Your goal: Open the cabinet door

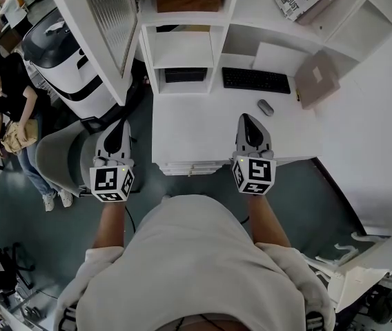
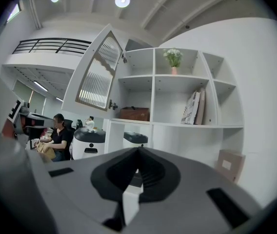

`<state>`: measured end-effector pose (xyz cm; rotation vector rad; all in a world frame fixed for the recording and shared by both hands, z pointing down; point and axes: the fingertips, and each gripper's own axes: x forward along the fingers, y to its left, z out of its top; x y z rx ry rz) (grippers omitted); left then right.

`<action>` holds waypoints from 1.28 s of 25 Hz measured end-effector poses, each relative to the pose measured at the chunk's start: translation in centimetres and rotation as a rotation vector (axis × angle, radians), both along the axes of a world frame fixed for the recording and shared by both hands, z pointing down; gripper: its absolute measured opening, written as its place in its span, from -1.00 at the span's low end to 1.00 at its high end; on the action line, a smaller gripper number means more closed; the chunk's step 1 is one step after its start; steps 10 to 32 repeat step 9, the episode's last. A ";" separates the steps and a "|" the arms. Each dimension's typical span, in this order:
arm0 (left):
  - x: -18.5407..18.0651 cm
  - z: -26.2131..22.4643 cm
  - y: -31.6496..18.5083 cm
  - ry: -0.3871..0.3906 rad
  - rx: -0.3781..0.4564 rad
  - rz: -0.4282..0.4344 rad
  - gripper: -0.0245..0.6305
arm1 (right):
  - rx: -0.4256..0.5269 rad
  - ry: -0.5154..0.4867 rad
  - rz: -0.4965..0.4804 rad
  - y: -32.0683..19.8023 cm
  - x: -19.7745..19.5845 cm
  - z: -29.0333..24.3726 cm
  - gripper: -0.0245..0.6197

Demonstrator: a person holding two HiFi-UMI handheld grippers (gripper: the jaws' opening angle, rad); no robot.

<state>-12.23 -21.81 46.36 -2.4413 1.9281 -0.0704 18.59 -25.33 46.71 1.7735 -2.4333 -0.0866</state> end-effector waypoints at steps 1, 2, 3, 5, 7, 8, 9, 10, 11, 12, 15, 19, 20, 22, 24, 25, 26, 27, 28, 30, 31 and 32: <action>0.0 0.0 0.0 -0.001 -0.001 0.000 -0.93 | 0.000 0.000 0.000 0.0 0.0 0.0 -0.92; 0.0 0.1 -0.1 -0.001 -0.001 0.000 -0.93 | 0.000 0.000 -0.001 -0.1 0.0 0.0 -0.92; 0.0 0.1 -0.1 -0.001 -0.002 0.001 -0.93 | -0.001 0.001 -0.001 -0.1 0.0 0.0 -0.92; 0.0 0.1 -0.2 0.000 -0.004 0.001 -0.93 | -0.002 0.001 -0.003 -0.2 -0.1 0.0 -0.92; 0.1 0.1 -0.4 -0.002 -0.006 0.002 -0.93 | -0.003 0.001 -0.006 -0.3 -0.1 0.0 -0.92; 0.2 0.1 -0.4 -0.003 -0.006 0.002 -0.93 | -0.003 0.001 -0.007 -0.4 -0.1 0.0 -0.92; 0.2 0.1 -0.5 -0.004 -0.007 0.003 -0.93 | -0.003 0.001 -0.008 -0.5 -0.1 0.0 -0.92; 0.2 0.1 -0.5 -0.004 -0.007 0.003 -0.93 | -0.003 0.001 -0.008 -0.5 -0.1 0.0 -0.92; 0.2 0.1 -0.5 -0.004 -0.007 0.003 -0.93 | -0.003 0.001 -0.008 -0.5 -0.1 0.0 -0.92; 0.2 0.1 -0.5 -0.004 -0.007 0.003 -0.93 | -0.003 0.001 -0.008 -0.5 -0.1 0.0 -0.92; 0.2 0.1 -0.5 -0.004 -0.007 0.003 -0.93 | -0.003 0.001 -0.008 -0.5 -0.1 0.0 -0.92; 0.2 0.1 -0.5 -0.004 -0.007 0.003 -0.93 | -0.003 0.001 -0.008 -0.5 -0.1 0.0 -0.92; 0.2 0.1 -0.5 -0.004 -0.007 0.003 -0.93 | -0.003 0.001 -0.008 -0.5 -0.1 0.0 -0.92; 0.2 0.1 -0.5 -0.004 -0.007 0.003 -0.93 | -0.003 0.001 -0.008 -0.5 -0.1 0.0 -0.92; 0.2 0.1 -0.5 -0.004 -0.007 0.003 -0.93 | -0.003 0.001 -0.008 -0.5 -0.1 0.0 -0.92; 0.2 0.1 -0.5 -0.004 -0.007 0.003 -0.93 | -0.003 0.001 -0.008 -0.5 -0.1 0.0 -0.92; 0.2 0.1 -0.5 -0.004 -0.007 0.003 -0.93 | -0.003 0.001 -0.008 -0.5 -0.1 0.0 -0.92; 0.2 0.1 -0.5 -0.004 -0.007 0.003 -0.93 | -0.003 0.001 -0.008 -0.5 -0.1 0.0 -0.92; 0.2 0.1 -0.5 -0.004 -0.007 0.003 -0.93 | -0.003 0.001 -0.008 -0.5 -0.1 0.0 -0.92; 0.2 0.1 -0.5 -0.004 -0.007 0.003 -0.93 | -0.003 0.001 -0.008 -0.5 -0.1 0.0 -0.92; 0.2 0.1 -0.5 -0.004 -0.007 0.003 -0.93 | -0.003 0.001 -0.008 -0.5 -0.1 0.0 -0.92; 0.2 0.1 -0.5 -0.004 -0.007 0.003 -0.93 | -0.003 0.001 -0.008 -0.5 -0.1 0.0 -0.92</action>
